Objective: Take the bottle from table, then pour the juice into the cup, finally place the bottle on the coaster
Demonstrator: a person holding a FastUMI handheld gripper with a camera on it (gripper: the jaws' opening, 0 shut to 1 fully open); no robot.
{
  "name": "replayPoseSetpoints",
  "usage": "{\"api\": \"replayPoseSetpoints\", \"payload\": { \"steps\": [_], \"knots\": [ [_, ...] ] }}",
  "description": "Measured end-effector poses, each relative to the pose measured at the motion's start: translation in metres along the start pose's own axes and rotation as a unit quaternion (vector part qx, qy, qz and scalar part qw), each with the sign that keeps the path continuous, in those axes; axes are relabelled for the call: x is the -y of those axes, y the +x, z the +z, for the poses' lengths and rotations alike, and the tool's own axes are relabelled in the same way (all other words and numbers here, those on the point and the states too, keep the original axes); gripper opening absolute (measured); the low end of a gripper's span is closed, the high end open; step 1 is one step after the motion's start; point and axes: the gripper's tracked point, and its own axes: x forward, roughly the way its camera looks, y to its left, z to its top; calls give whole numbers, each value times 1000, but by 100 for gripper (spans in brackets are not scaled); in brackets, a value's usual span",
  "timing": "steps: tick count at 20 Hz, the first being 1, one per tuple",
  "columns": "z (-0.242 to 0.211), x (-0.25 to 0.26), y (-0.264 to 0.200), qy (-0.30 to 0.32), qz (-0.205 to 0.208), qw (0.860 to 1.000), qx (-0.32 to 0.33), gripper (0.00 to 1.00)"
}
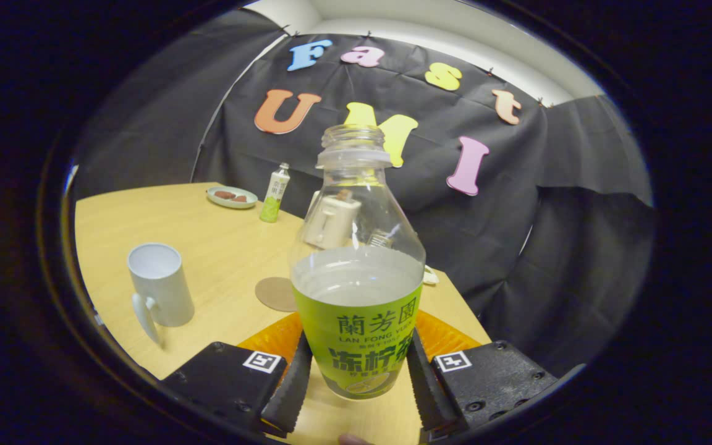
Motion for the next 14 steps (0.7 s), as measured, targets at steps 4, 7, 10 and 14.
{"api": "replayPoseSetpoints", "payload": {
  "steps": [4,7,10,14],
  "knots": [
    [3,-6,1,-101,3,995,-13,76],
    [14,-11,5,-170,-12,985,-2,76],
    [22,-12,4,-242,-40,969,13,76],
    [29,-22,3,-321,-59,945,24,76]
  ]
}}
